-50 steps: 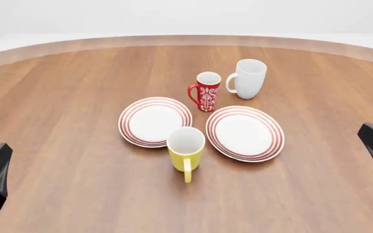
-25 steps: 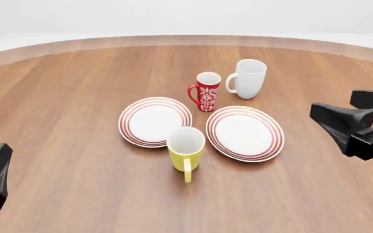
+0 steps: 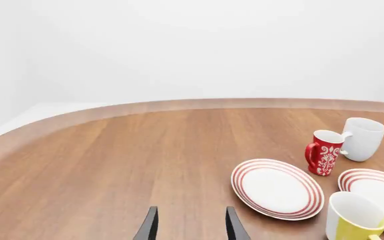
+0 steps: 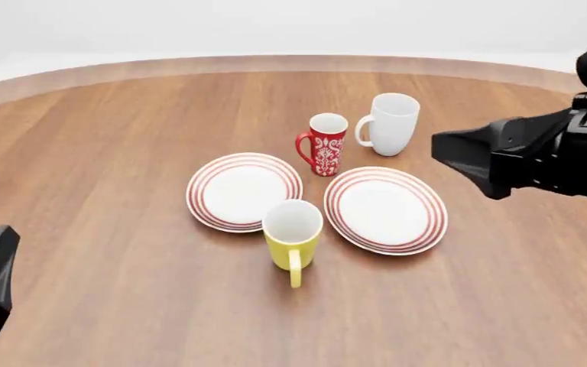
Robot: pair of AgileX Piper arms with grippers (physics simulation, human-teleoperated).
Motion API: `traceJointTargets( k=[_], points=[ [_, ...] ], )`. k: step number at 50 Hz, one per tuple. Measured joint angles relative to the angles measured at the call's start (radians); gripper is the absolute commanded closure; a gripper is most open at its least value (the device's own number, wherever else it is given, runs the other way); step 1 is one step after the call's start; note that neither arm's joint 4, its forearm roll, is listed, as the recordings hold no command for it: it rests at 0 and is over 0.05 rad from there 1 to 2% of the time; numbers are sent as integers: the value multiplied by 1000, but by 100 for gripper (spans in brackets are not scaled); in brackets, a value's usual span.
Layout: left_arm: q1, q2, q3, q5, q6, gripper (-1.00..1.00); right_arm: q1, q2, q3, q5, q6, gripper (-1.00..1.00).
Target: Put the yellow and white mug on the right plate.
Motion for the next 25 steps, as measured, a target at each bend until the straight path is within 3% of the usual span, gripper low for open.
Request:
traceJointTargets(
  k=[10,25],
  points=[
    [0,0,0,0,0,-100,43,45,-44,24,74,-100],
    [0,0,0,0,0,-100,103,107,-89,32,108,-100]
  ],
)
